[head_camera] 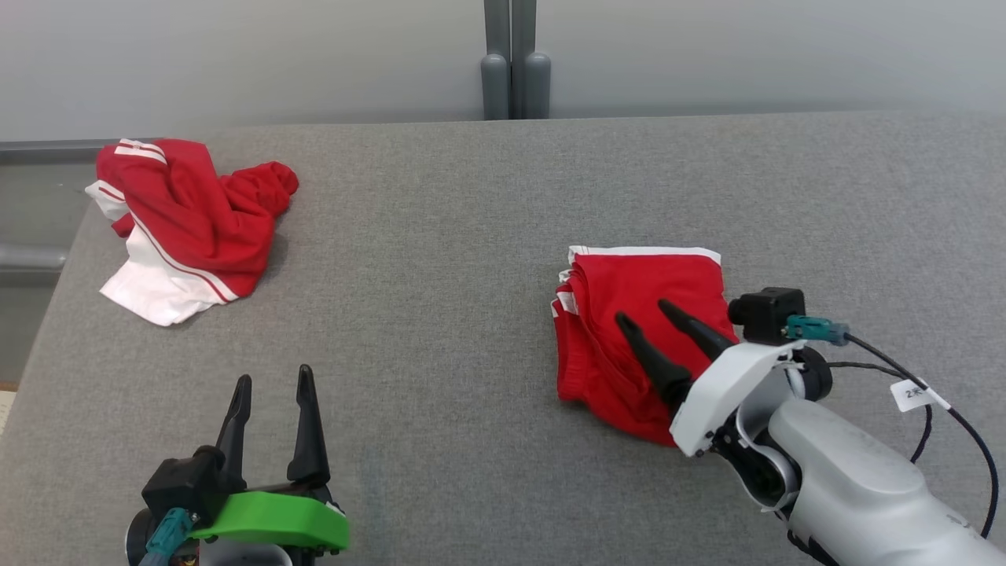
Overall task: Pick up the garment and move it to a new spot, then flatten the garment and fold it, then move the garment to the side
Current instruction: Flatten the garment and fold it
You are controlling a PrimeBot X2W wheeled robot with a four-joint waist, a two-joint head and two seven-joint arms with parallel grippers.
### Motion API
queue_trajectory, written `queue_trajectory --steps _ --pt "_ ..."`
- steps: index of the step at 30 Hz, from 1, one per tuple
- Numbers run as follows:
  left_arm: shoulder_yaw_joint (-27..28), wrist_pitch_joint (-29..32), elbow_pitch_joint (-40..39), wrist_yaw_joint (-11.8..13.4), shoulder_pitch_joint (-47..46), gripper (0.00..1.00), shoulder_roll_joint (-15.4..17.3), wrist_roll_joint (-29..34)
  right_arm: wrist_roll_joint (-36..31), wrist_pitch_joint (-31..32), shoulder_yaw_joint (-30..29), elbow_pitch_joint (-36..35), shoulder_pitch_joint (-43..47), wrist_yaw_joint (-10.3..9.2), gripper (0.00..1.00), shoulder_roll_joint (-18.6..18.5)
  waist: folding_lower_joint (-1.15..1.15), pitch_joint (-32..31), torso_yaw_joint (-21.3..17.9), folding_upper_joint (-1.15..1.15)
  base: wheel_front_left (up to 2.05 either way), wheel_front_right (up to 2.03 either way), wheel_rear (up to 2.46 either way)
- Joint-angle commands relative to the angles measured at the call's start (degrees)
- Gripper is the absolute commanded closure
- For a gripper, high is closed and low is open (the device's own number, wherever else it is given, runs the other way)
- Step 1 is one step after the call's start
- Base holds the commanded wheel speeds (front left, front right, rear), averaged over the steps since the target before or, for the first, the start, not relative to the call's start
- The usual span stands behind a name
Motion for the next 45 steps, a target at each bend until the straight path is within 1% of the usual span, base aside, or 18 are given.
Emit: queue_trajectory --steps 1,5,8,9,11,12,13,14,15,19,21,33,40,45 --pt "-0.3 0.0 -0.2 0.4 1.0 0.0 0.1 -0.1 0.1 -0.9 -1.3 -0.7 1.1 -0.04 0.0 -0.7 0.0 -0.2 -0.3 0.0 0.0 0.0 0.0" --pt "-1.0 0.0 -0.4 0.6 0.9 0.0 0.1 -0.1 -1.5 -2.4 -5.8 -1.0 2.3 -0.05 0.0 -2.1 0.0 -0.1 -0.4 0.0 0.0 0.0 0.0" --pt "-1.4 0.0 -0.4 0.6 0.6 0.0 0.1 -0.2 -5.7 -3.0 -7.7 0.5 2.8 -0.04 0.0 -2.9 0.0 0.1 -0.2 0.0 0.0 0.0 0.0" --pt "-1.4 0.0 -0.4 0.5 0.5 0.0 0.1 -0.1 -7.0 -3.0 -8.0 1.3 3.0 -0.04 0.14 -3.0 0.0 0.2 -0.1 0.0 0.0 0.0 0.0" --pt "-1.6 0.0 -0.3 0.4 0.3 0.0 0.1 -0.1 -9.3 -3.2 -8.5 2.8 3.4 -0.04 0.54 -2.4 0.0 0.3 0.3 0.0 0.0 0.0 0.0" --pt "-1.6 0.0 -0.2 0.4 0.2 0.0 0.1 0.0 -10.1 -3.2 -8.7 3.4 3.6 -0.04 0.62 -1.9 0.0 0.5 0.6 0.0 0.0 0.0 0.0" --pt "-1.6 0.0 -0.2 0.4 0.0 0.0 0.1 0.0 -10.6 -3.1 -8.6 3.8 3.8 -0.04 0.75 -1.5 0.0 0.6 0.8 0.0 0.0 0.0 0.0" --pt "-1.6 0.0 -0.2 0.4 -0.1 0.0 0.1 0.1 -11.3 -2.7 -8.3 4.4 3.9 -0.04 0.9 -1.3 0.0 0.7 1.1 0.0 0.0 0.0 0.0" --pt "-1.5 0.0 -0.2 0.4 -0.2 0.0 0.1 0.1 -12.0 -2.7 -8.0 4.9 4.0 -0.04 1.0 -1.2 0.0 0.8 1.3 0.0 0.0 0.0 0.0" --pt "-1.3 0.0 -0.1 0.5 -0.6 0.0 0.1 0.1 -14.9 -2.7 -6.2 7.5 3.7 -0.05 1.0 -0.1 0.0 1.2 2.4 0.0 0.0 0.0 0.0" --pt "-1.3 0.0 -0.1 0.5 -0.8 0.0 0.1 0.0 -15.6 -2.8 -4.4 8.6 3.5 -0.05 1.0 1.0 0.0 1.4 3.2 0.0 0.0 0.0 0.0" --pt "-0.9 0.0 0.2 0.5 -0.4 0.0 0.1 0.3 -12.0 -1.7 6.8 6.0 4.3 -0.05 1.0 3.1 0.0 0.9 3.8 0.0 0.0 0.0 0.0" --pt "-1.2 0.0 0.1 0.4 0.3 0.0 0.1 0.4 -10.6 -2.1 10.7 7.9 3.1 -0.05 1.0 3.9 0.0 0.6 3.7 0.0 0.0 0.0 0.0" --pt "-1.1 0.0 0.3 0.4 0.7 0.0 0.1 0.4 -10.0 -3.0 11.9 8.5 2.1 -0.05 1.0 4.4 0.0 0.1 3.4 0.0 0.0 0.0 0.0"
